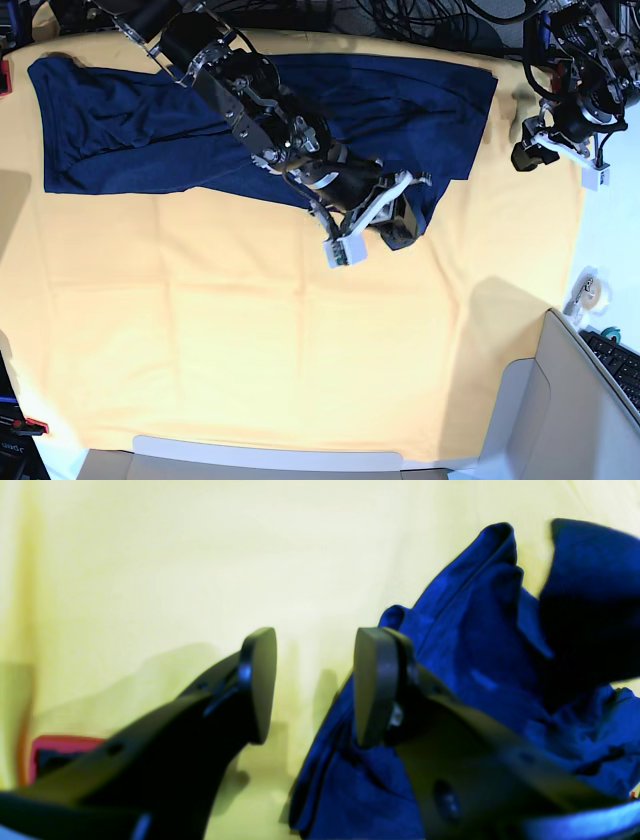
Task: Fold the T-shirt properly
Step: 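Drag the sleeve cuff toward the left gripper and release it, then raise the right gripper away from the shirt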
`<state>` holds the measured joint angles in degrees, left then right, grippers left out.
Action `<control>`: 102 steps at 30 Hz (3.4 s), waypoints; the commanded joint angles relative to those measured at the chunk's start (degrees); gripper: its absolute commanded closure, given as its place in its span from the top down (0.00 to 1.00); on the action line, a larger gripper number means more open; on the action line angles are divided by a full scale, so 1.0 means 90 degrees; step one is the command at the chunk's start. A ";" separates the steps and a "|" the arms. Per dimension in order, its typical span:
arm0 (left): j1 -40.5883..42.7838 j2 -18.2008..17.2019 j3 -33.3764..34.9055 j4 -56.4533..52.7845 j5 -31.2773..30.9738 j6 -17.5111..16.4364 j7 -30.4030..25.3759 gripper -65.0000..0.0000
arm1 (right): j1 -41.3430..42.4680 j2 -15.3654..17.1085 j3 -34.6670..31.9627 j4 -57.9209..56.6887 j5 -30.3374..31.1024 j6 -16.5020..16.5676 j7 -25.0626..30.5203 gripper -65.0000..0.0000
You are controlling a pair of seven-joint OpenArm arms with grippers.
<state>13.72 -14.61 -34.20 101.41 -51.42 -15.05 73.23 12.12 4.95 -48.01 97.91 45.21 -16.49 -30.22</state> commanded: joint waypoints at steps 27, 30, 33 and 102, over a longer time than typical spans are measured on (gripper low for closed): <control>-0.0064 -0.0091 -0.0044 0.0108 -0.0084 -0.0003 -0.0073 0.36 | 0.0534 -0.0057 -0.0795 0.0369 0.0051 0.1212 -0.1414 0.30; -0.0064 -0.0091 -0.0044 0.0108 -0.0084 -0.0003 -0.0073 0.36 | 0.0543 -0.0057 -0.0746 0.0369 0.0051 0.1212 -0.1404 0.43; -0.0064 -0.0091 -0.0044 0.0108 -0.0084 -0.0003 -0.0073 0.37 | 0.0661 -0.0067 -0.0727 0.0350 0.0051 0.1173 -0.1375 0.49; -0.0640 -0.0628 0.1372 -0.1182 -0.0963 -0.1175 0.0752 0.53 | -0.0619 0.0480 0.3132 0.0711 0.0061 -0.0771 0.1165 0.49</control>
<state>8.62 -19.38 -21.47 89.91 -59.09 -25.36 80.03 5.56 9.26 -20.01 103.13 45.84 -24.10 -20.97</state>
